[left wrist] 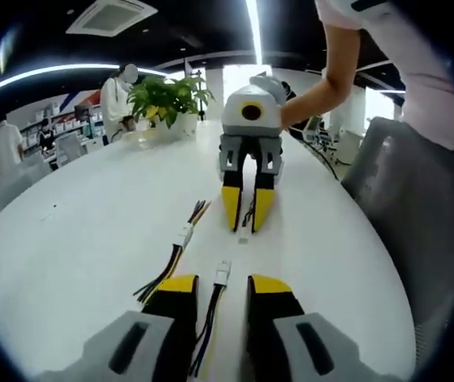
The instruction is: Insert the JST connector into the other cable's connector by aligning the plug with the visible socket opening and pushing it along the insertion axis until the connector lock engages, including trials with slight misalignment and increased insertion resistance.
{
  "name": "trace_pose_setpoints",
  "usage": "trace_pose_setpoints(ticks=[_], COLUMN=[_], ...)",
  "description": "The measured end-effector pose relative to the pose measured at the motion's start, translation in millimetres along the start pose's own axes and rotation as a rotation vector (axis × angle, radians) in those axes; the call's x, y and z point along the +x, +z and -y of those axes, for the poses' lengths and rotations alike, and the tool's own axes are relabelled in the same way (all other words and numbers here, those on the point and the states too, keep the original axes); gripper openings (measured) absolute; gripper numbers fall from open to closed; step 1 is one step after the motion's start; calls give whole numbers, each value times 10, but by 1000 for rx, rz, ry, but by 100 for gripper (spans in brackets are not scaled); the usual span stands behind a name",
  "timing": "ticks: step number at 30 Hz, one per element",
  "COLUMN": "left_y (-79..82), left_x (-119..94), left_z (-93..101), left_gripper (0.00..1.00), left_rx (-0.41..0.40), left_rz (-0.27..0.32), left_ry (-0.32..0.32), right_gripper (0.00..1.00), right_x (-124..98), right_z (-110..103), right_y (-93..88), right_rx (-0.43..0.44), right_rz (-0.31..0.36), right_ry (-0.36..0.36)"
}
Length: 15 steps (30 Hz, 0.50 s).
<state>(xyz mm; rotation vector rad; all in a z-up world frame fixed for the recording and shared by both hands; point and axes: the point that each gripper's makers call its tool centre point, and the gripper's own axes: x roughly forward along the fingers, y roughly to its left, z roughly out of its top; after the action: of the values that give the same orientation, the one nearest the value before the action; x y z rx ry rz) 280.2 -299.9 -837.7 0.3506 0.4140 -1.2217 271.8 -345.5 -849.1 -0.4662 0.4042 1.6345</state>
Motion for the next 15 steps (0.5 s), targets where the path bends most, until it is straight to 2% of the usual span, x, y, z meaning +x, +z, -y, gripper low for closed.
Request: trace_pose_setpoints(ticks=[8, 15], left_y=[-27, -29], left_x=[19, 16], left_z=[-30, -39], left_gripper=[12, 8], left_rx=[-53, -57], left_rz=[44, 67], left_ry=[19, 22], right_gripper=[6, 5], right_x=[1, 7], right_z=[-10, -20], right_y=[2, 12], right_rx=[2, 4], right_rz=[3, 7], right_ry=[4, 8])
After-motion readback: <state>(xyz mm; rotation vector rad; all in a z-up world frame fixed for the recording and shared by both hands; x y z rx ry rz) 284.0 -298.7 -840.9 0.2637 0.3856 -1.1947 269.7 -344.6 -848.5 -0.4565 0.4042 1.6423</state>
